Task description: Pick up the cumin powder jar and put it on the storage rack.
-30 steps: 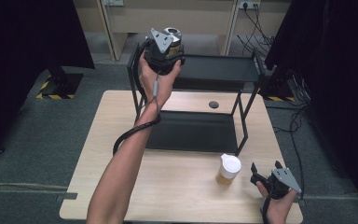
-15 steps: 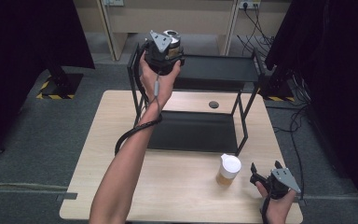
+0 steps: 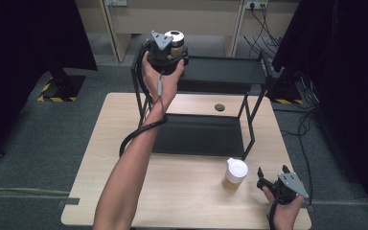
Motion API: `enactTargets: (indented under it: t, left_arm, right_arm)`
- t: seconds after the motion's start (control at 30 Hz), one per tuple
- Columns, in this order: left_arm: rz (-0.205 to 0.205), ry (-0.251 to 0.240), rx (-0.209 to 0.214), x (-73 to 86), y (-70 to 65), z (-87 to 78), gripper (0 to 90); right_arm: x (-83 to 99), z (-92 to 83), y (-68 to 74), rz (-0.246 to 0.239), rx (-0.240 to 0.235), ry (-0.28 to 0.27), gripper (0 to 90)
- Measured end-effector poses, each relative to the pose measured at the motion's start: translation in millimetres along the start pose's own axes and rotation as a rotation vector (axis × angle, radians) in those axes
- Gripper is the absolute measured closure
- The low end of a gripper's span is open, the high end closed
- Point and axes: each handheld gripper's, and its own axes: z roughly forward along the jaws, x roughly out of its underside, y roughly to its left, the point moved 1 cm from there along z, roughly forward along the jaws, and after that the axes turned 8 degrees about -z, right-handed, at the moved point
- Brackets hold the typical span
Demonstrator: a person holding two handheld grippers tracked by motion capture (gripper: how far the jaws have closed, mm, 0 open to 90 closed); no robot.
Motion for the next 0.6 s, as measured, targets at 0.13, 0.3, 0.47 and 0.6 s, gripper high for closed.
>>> enactTargets:
  t: [0.13, 0.3, 0.47, 0.6]
  left_arm:
    - [0.001, -0.002, -0.001, 0.5, 0.0, 0.2, 30.3]
    - [0.000, -0.002, 0.001, 0.6, 0.4, 0.3, 30.2]
    - [0.002, -0.001, 0.001, 0.2, 0.3, 0.5, 30.2]
    - [0.001, 0.000, 0.000, 0.0, 0.2, 0.5, 30.2]
  right_arm:
    - [-0.1, 0.0, 0.7, -0.004, 0.001, 0.000, 10.0]
    - [-0.1, 0.0, 0.6, -0.003, 0.001, 0.000, 10.0]
    - [-0.2, 0.1, 0.8, -0.006, 0.001, 0.001, 10.0]
    - [-0.2, 0.1, 0.8, -0.006, 0.001, 0.001, 10.0]
